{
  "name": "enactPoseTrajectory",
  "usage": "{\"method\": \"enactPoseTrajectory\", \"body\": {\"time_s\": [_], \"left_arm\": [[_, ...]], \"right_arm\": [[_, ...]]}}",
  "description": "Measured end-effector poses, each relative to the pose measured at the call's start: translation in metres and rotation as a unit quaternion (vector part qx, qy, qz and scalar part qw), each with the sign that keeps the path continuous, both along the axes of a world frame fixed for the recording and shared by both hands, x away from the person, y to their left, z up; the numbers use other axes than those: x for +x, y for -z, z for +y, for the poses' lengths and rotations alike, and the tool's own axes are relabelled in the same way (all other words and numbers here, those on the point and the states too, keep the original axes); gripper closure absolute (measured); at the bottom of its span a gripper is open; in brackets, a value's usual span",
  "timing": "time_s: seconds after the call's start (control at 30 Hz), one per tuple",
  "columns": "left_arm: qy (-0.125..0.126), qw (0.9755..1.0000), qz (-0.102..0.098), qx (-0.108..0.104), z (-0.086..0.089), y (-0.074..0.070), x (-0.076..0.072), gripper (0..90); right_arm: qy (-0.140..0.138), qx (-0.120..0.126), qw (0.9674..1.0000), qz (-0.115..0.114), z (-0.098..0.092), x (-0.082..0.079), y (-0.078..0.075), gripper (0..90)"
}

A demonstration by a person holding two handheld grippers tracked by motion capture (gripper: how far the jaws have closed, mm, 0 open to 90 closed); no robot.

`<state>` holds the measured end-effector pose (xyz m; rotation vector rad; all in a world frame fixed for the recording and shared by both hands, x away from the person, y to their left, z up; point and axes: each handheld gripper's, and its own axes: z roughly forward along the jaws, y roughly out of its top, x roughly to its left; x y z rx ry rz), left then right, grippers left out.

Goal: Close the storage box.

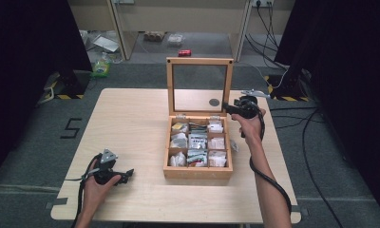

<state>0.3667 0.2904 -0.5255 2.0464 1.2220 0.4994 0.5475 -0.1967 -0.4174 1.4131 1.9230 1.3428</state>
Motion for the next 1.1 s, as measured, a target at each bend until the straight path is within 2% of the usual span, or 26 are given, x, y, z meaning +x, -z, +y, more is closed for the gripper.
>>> {"method": "enactPoseTrajectory", "body": {"time_s": [0.17,0.47,0.53,0.83,0.97,1.1], "left_arm": [[0.000,1.0000,0.000,0.000,0.000,0.000,0.000,0.0],[0.000,1.0000,0.001,0.000,0.000,0.000,0.000,0.0],[0.000,1.0000,0.000,0.000,0.000,0.000,0.000,0.0],[0.000,1.0000,0.000,0.000,0.000,0.000,0.000,0.0],[0.000,1.0000,0.000,0.000,0.000,0.000,0.000,0.0],[0.000,1.0000,0.000,0.000,0.000,0.000,0.000,0.0]], "right_arm": [[-0.001,0.005,1.0000,0.002,0.005,0.005,0.002,37.0],[-0.020,0.009,0.9998,-0.004,0.018,0.010,0.003,37.5],[-0.022,-0.001,0.9998,-0.005,0.021,0.011,0.003,36.0],[-0.026,0.001,0.9997,-0.006,0.021,0.014,0.002,37.8],[-0.026,-0.021,0.9994,-0.012,0.021,0.013,0.001,43.4],[-0.027,-0.026,0.9992,-0.017,0.020,0.011,0.001,47.7]]}}
